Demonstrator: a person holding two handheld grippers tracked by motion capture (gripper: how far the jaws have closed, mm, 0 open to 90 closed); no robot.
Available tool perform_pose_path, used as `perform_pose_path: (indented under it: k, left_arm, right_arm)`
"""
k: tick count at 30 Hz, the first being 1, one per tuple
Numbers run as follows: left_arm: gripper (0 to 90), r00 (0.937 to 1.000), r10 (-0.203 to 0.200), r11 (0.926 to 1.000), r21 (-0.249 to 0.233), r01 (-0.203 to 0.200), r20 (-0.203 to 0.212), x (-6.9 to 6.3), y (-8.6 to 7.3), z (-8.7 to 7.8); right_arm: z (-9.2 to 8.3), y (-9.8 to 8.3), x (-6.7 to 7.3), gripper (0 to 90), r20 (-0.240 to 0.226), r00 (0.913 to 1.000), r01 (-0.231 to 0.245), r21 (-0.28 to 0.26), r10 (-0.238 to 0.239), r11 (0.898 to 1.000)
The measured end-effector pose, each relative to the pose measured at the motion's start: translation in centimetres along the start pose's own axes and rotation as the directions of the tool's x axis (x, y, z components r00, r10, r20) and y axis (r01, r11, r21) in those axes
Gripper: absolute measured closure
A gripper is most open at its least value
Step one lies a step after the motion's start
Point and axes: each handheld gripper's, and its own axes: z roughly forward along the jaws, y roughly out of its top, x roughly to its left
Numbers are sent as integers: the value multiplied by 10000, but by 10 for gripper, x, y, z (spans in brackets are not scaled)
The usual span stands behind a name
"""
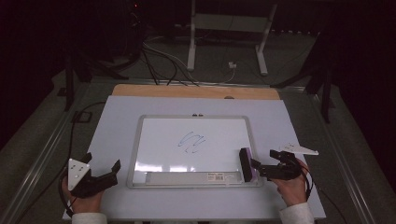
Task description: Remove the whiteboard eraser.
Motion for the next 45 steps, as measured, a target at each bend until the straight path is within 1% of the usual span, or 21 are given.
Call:
perform_pose_path:
  k: [3,7,8,9,12,13,14,15,19,22,23,25,28,30,32,34,38,40,41,43,45]
  left_arm:
    - [4,10000,-8,10000,8,8,-3,0,0,0]
    - [4,10000,0,10000,17,0,-2,0,0,0]
    - [4,10000,-8,10000,15,8,-4,0,0,0]
    - [4,10000,-1,10000,28,1,-10,0,0,1]
    - [4,10000,29,10000,57,-29,-9,0,0,1]
    - [4,10000,24,10000,55,-24,-9,0,0,1]
    - [4,10000,24,10000,53,-24,-9,0,0,1]
    - [4,10000,26,10000,52,-26,-13,0,0,1]
    - [4,10000,33,10000,63,-33,-15,0,0,1]
    - [4,10000,35,10000,63,-35,-14,0,0,1]
    - [4,10000,28,10000,64,-28,-12,0,0,1]
    - [4,10000,26,10000,62,-26,-17,0,0,1]
    - [4,10000,28,10000,64,-28,-9,0,0,1]
    - [4,10000,37,10000,66,-37,-15,0,0,1]
    - [4,10000,31,10000,70,-31,-10,-1,0,1]
    - [4,10000,33,10000,69,-32,-12,-1,0,1]
    - [4,10000,40,10000,63,-40,1,-1,0,0]
    - [4,10000,42,10000,70,-42,-9,-1,0,0]
    - [4,10000,31,10000,64,-30,-12,0,0,0]
    - [4,10000,30,10000,60,-30,-10,0,0,1]
    - [4,10000,37,10000,68,-37,7,0,0,1]
  right_arm:
    - [3,-1,3,57,-72,10000,37,253,-35,9997]
    - [4,-2,4,73,-87,10000,20,366,-17,9993]
    - [5,-3,4,112,-49,10000,-50,461,53,9989]
    - [5,-3,4,112,-49,10000,-50,461,53,9989]
    - [8,-4,5,180,37,9999,-157,795,155,9967]
    - [8,-4,5,180,37,9999,-157,795,155,9967]
    - [9,-5,6,265,-49,10000,-69,918,74,9958]
    - [9,-5,6,265,-49,10000,-69,918,74,9958]
    - [12,-6,6,427,-184,9997,-111,1191,134,9928]
    - [15,-9,5,530,-181,9993,-307,1503,338,9882]
    - [15,-9,5,530,-181,9993,-307,1503,338,9882]
    - [15,-9,5,581,-329,9982,-442,1524,497,9873]
    - [15,-9,5,625,-474,9972,-499,1614,582,9856]
    - [17,-10,4,628,-602,9949,-695,1723,809,9826]
    - [18,-10,3,615,-666,9937,-769,1782,900,9810]
    - [23,-12,3,568,-993,9875,-1015,1972,1228,9751]
    - [29,-13,6,459,-1024,9860,-1077,2114,1316,9714]
    - [33,-14,8,394,-927,9868,-1093,2233,1327,9686]
    - [33,-14,8,394,-927,9868,-1093,2233,1327,9686]
    - [36,-14,9,354,-911,9856,-1183,2312,1425,9657]
    - [38,-15,8,322,-1027,9827,-1244,2501,1540,9602]
